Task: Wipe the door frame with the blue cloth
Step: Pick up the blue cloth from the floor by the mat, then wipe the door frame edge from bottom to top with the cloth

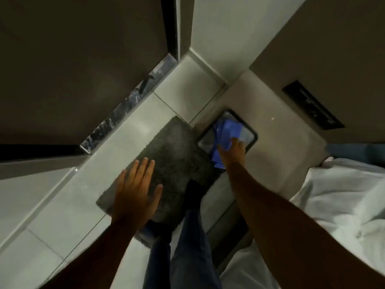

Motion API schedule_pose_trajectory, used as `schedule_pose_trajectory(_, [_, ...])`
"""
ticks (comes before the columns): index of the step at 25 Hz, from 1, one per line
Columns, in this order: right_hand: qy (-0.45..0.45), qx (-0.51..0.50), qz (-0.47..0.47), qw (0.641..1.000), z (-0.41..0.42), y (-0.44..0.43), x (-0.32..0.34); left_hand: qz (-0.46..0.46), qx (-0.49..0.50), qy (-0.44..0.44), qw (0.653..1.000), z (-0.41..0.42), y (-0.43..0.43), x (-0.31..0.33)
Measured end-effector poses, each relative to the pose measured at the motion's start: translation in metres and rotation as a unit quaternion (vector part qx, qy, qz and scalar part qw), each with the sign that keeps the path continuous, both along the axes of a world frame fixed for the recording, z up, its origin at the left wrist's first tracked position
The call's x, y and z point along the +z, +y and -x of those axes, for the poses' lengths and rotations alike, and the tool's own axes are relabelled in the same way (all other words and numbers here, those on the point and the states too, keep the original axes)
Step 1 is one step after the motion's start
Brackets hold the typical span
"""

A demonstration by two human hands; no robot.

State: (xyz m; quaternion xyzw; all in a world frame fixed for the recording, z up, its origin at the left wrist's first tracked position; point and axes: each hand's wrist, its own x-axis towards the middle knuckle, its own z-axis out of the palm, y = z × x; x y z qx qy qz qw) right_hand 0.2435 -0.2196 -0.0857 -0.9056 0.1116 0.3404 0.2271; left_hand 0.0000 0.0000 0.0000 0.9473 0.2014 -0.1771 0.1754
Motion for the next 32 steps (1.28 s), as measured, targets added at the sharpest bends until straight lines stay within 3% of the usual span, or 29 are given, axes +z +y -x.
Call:
schedule_pose_trajectory(6, [-0.004,0.033,0.027,0.999,-0.01,0.008,-0.062,0.016,0.015,0.012,1.0,-0.021,-0.008,-0.055])
schedule_pose_trajectory(11, [-0.027,0.036,0.017,0.999,-0.017,-0.002,-0.067,0.006,0.052,0.005,0.999,-0.031,-0.001,-0.055])
schedule_pose_trajectory(15, [-0.07,-0.015,-0.007,0.997,-0.009,0.004,-0.018,-0.014,0.082,0.023,0.996,-0.012,0.015,-0.003])
schedule_pose_trajectory(19, [-0.146,0.013,-0.136,0.98,0.016,0.065,0.086,-0.072,0.115,-0.016,0.991,-0.014,0.069,0.079])
schedule_pose_trajectory(23, [-0.236,0.074,-0.259,0.934,0.028,0.162,0.215,-0.18,0.154,-0.134,0.962,-0.04,0.142,0.197])
schedule_pose_trajectory(26, [-0.328,0.102,-0.339,0.876,0.036,0.244,0.334,-0.257,0.189,-0.248,0.915,-0.04,0.182,0.307])
schedule_pose_trajectory(32, [-0.47,0.178,-0.503,0.704,0.103,0.358,0.558,-0.398,0.238,-0.387,0.797,0.038,0.256,0.506])
